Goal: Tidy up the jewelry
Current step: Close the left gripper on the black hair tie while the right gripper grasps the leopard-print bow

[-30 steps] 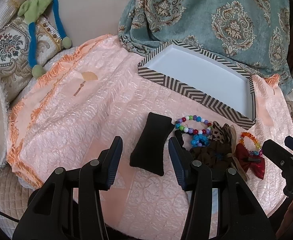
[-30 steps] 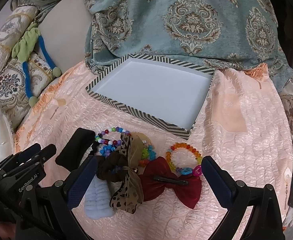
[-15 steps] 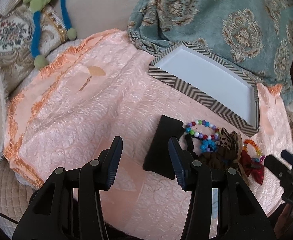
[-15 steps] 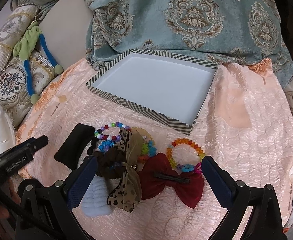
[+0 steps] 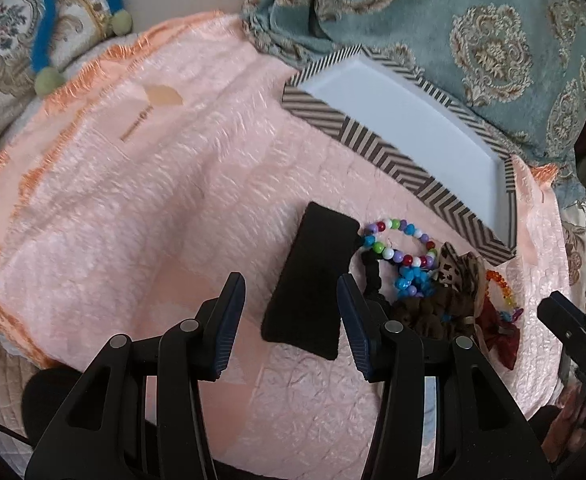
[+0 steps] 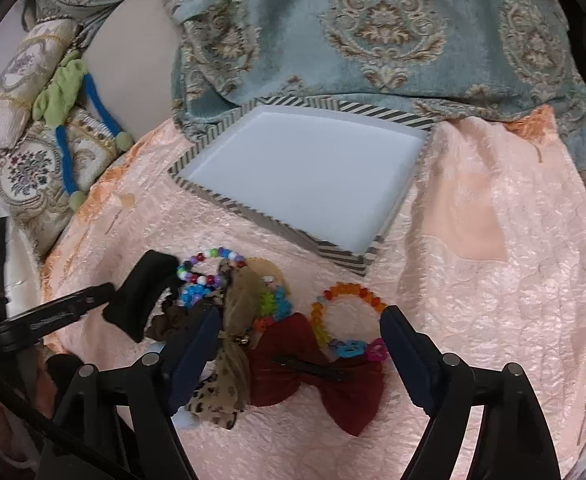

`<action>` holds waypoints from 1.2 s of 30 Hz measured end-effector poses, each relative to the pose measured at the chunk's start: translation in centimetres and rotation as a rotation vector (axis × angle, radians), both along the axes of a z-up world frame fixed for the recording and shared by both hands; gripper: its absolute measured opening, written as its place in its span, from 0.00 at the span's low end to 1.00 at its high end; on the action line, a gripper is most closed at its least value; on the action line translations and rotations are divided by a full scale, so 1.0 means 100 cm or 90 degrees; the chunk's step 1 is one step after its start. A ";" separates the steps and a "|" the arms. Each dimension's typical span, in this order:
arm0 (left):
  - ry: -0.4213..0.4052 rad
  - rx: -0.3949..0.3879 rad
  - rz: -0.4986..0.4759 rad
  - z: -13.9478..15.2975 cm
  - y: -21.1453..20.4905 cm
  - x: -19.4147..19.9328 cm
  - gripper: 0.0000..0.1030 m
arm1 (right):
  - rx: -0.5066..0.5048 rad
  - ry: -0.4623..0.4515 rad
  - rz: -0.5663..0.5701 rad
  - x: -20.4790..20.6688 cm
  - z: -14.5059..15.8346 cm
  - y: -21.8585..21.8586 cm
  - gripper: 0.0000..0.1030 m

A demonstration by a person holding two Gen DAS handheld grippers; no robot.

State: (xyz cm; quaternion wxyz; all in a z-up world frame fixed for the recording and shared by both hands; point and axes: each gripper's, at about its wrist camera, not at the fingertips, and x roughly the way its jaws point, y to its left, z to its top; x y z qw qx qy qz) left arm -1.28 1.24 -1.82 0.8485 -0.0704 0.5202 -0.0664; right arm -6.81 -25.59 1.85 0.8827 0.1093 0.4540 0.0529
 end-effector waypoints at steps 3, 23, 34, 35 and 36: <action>0.008 0.014 -0.002 -0.006 -0.005 0.003 0.46 | 0.002 0.006 0.023 0.004 -0.005 0.011 0.76; 0.010 0.054 -0.006 -0.028 -0.016 0.022 0.58 | -0.023 0.042 0.113 0.029 -0.051 0.057 0.42; -0.008 0.005 -0.048 -0.023 -0.020 0.020 0.15 | 0.018 -0.020 0.122 0.013 -0.024 0.050 0.21; -0.012 0.003 -0.053 -0.019 -0.020 0.018 0.14 | 0.024 -0.026 0.121 0.012 -0.020 0.048 0.20; -0.016 0.000 -0.056 -0.016 -0.021 0.018 0.13 | 0.028 -0.036 0.117 0.010 -0.013 0.045 0.15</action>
